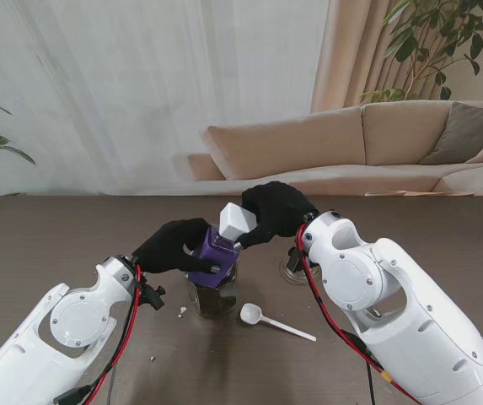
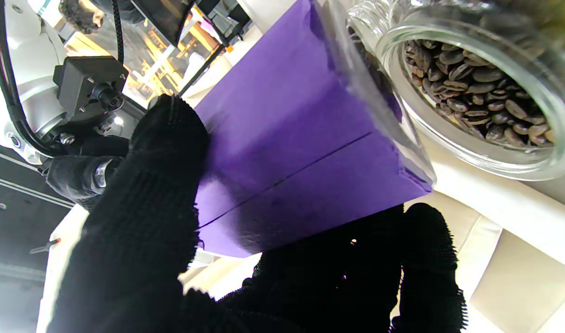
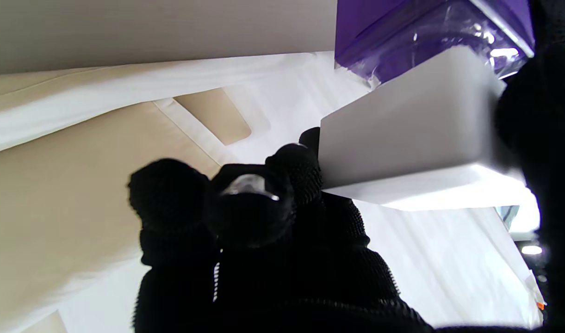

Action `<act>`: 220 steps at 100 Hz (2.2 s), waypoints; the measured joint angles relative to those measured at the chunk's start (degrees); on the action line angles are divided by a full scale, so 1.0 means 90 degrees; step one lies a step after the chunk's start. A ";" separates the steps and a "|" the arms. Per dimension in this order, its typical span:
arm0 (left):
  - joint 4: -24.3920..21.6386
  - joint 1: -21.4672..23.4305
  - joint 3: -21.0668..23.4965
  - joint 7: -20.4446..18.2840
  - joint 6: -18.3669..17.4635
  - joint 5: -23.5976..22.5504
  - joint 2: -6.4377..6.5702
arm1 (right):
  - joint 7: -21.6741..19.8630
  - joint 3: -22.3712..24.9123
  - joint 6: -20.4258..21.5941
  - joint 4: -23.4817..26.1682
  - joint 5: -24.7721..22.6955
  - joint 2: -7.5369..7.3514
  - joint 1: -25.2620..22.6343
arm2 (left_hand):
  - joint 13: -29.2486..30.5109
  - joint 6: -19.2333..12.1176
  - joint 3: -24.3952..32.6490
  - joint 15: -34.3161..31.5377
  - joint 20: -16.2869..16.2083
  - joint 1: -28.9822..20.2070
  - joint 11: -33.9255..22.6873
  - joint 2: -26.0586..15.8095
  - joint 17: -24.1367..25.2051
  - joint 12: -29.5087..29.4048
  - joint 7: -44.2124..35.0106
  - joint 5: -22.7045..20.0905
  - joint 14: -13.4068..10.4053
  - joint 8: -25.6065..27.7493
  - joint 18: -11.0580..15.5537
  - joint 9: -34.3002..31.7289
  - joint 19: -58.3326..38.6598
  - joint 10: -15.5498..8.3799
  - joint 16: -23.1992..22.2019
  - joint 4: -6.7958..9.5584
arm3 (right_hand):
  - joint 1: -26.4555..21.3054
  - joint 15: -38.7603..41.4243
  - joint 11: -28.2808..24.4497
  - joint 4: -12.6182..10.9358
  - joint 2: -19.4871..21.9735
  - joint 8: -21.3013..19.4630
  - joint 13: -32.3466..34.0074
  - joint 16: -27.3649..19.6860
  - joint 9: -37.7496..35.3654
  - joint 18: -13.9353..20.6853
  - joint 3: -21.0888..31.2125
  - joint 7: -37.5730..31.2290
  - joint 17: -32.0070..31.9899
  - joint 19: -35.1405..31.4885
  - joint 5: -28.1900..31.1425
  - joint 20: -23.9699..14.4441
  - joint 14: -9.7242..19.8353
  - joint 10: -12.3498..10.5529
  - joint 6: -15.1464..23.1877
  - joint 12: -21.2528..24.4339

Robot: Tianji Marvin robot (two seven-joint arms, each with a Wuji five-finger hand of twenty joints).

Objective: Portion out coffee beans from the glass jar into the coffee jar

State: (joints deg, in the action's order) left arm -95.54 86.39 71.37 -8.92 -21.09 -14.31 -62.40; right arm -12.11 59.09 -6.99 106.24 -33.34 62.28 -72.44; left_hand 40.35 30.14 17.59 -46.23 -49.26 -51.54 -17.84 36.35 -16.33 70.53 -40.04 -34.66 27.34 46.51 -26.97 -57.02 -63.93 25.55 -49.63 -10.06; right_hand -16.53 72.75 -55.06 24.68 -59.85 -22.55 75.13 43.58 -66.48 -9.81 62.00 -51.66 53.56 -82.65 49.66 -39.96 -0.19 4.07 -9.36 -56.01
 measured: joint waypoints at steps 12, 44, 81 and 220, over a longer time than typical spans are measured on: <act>0.0000 0.0001 -0.0015 0.0020 0.0009 -0.0001 -0.0001 | 0.0001 -0.0052 -0.0003 0.0000 0.0006 0.0000 0.0002 | 0.0000 0.0000 0.0000 0.0000 0.0000 0.0000 0.0000 0.0000 0.0000 0.0000 0.0000 0.0000 0.0000 0.0000 0.0000 0.0000 0.0000 0.0000 0.0000 0.0000 | 0.0000 0.0000 0.0000 0.0000 0.0000 0.0000 0.0000 0.0000 0.0000 0.0000 0.0000 0.0000 0.0000 0.0000 0.0000 0.0000 0.0000 0.0000 0.0001 -0.0001; 0.0028 -0.0003 -0.0050 -0.0001 0.0025 0.0007 0.0006 | -0.0053 -0.0142 -0.0027 0.0024 -0.0007 -0.0023 0.0022 | 0.0000 -0.0001 0.0006 0.0000 0.0000 0.0000 0.0000 0.0146 0.0001 0.0000 -0.0115 -0.0020 0.0001 0.0000 -0.0005 -0.0053 0.0000 0.0000 -0.0001 0.0000 | 0.0000 0.0000 0.0000 0.0000 0.0001 -0.0024 0.0000 0.0001 0.0000 0.0000 0.0000 0.0000 0.0000 0.0000 0.0001 0.0000 -0.0002 0.0000 0.0001 -0.0001; 0.0003 0.0021 -0.0043 -0.0036 0.0044 0.0013 0.0011 | -0.0155 -0.0337 0.0047 0.0047 -0.0632 -0.0063 0.0149 | 0.0000 -0.0007 0.0006 0.0000 -0.0002 0.0000 0.0000 0.0150 0.0001 0.0000 -0.0116 -0.0024 0.0004 -0.0001 -0.0006 -0.0059 0.0000 0.0000 -0.0001 0.0000 | 0.0000 0.0027 0.0001 0.0000 0.0003 -0.0054 0.0000 0.0001 -0.0001 0.0000 0.0000 0.0000 0.0000 0.0000 0.0001 0.0000 -0.0003 0.0005 0.0001 -0.0001; -0.0054 0.0100 -0.0027 0.0131 0.0059 -0.0050 0.0000 | -0.0377 -0.0413 0.0074 -0.0029 -0.0775 -0.0099 0.0277 | 0.0000 -0.0010 0.0008 0.0001 -0.0004 0.0000 0.0009 0.0144 0.0001 0.0004 -0.0116 -0.0032 0.0004 -0.0023 -0.0015 -0.0081 0.0000 0.0000 -0.0001 0.0000 | 0.0068 -0.0762 0.0165 -0.0991 0.0221 -0.0948 -0.1016 -0.0077 0.1537 -0.0005 0.0011 0.0961 -0.0008 0.0326 -0.0643 0.0001 -0.0035 -0.0305 0.0729 0.0396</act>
State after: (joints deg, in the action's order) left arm -96.03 87.29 71.13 -7.74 -20.56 -14.76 -62.40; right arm -15.50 55.38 -6.32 105.99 -40.32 61.39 -69.94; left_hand 40.35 30.05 17.66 -46.23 -49.30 -51.54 -17.76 37.64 -16.33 70.57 -41.08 -34.94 27.38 46.30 -27.10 -57.76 -63.93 25.55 -49.64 -10.06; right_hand -15.92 65.89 -53.57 15.77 -57.86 -31.08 65.98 42.88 -52.65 -9.85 62.10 -43.01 53.49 -79.72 43.87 -39.95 -0.51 1.32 -2.80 -52.44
